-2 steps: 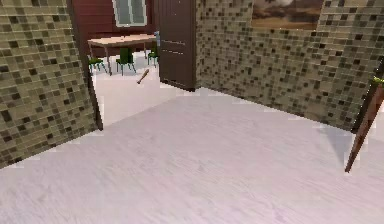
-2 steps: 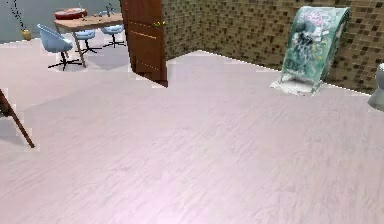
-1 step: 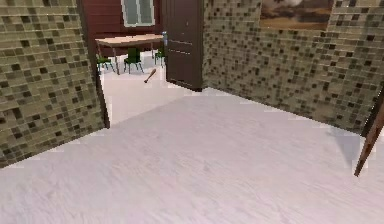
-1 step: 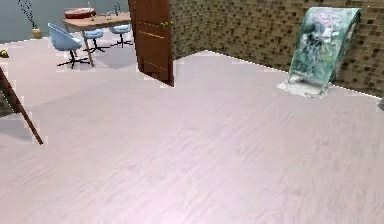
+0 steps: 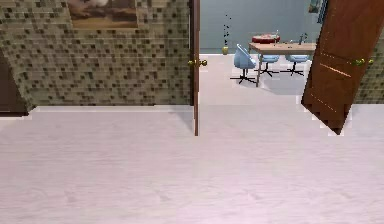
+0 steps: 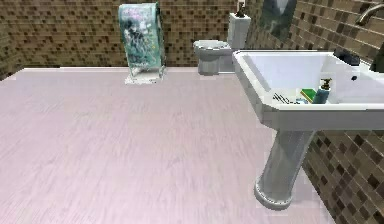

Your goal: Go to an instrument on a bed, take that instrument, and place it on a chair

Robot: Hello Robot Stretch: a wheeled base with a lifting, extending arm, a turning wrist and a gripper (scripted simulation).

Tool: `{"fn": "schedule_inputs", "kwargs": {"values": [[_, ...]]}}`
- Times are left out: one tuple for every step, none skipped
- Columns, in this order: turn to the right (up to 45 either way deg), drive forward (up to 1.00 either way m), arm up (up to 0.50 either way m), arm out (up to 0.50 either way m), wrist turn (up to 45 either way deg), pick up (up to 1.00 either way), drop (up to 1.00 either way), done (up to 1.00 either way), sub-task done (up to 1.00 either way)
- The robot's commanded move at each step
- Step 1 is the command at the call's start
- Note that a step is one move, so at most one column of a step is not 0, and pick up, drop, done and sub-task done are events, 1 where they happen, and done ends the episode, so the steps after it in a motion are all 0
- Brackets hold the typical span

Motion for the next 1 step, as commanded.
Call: {"fn": "schedule_inputs", "kwargs": {"values": [[18.0,0.0,0.0,0.0,0.0,0.0,0.0,0.0,0.0]]}}
